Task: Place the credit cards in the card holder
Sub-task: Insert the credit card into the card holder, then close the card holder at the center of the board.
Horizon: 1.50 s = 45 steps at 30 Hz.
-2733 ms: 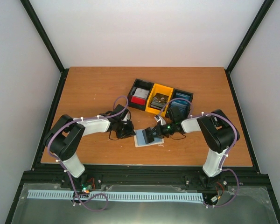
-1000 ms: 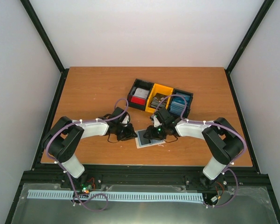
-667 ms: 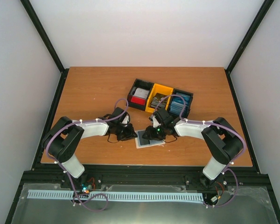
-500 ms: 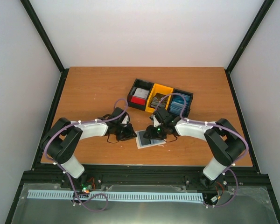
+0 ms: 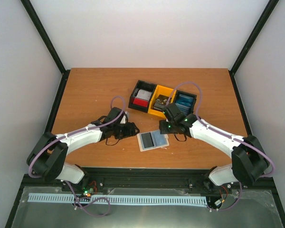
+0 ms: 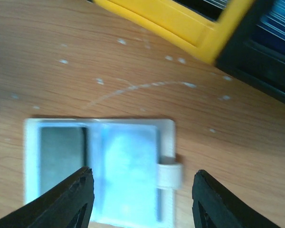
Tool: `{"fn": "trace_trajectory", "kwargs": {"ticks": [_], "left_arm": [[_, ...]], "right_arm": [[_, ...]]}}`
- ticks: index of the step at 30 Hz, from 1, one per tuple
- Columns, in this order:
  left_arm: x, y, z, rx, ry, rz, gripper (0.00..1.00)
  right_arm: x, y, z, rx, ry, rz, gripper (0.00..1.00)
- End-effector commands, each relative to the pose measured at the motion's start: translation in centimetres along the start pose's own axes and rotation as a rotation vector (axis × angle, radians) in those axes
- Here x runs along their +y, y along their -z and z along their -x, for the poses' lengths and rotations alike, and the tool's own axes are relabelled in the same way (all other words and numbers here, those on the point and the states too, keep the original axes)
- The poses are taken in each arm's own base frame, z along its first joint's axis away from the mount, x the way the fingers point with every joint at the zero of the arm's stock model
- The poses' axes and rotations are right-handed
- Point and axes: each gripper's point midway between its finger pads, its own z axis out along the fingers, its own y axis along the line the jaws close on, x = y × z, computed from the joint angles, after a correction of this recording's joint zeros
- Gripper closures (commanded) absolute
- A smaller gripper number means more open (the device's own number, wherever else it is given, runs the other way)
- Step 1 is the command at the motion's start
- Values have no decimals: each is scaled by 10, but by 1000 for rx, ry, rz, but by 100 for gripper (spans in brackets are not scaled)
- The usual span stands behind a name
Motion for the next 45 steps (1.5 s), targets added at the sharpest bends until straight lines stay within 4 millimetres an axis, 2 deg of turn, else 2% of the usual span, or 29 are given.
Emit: {"fn": "trace_trajectory", "kwargs": {"ticks": [1,8,15,24,32,35,38,45], "left_arm": [[-3,10,7,-58,-78,15,29],[7,7,-7,11,-106,46,19],[17,-1,-26,99,-70,56,18],[19,-8,-40,169,-10,34,23],[22,-12,-47,194,6,30,26],[19,-16,-50,219,4,3,30],[17,-21,-54,247,8,-21,33],[5,-32,-61,310,31,-109,30]], "right_arm": [[-53,5,-20,57,-12,-231,43],[-75,-7,-48,151,-57,-298,45],[-84,-23,-62,230,72,-328,45],[-65,-40,-70,281,101,-210,47],[-52,-46,-72,296,105,-130,48],[-46,-48,-76,305,95,-90,48],[-45,-51,-82,320,74,-76,48],[-48,-54,-95,338,44,-74,49]]}}
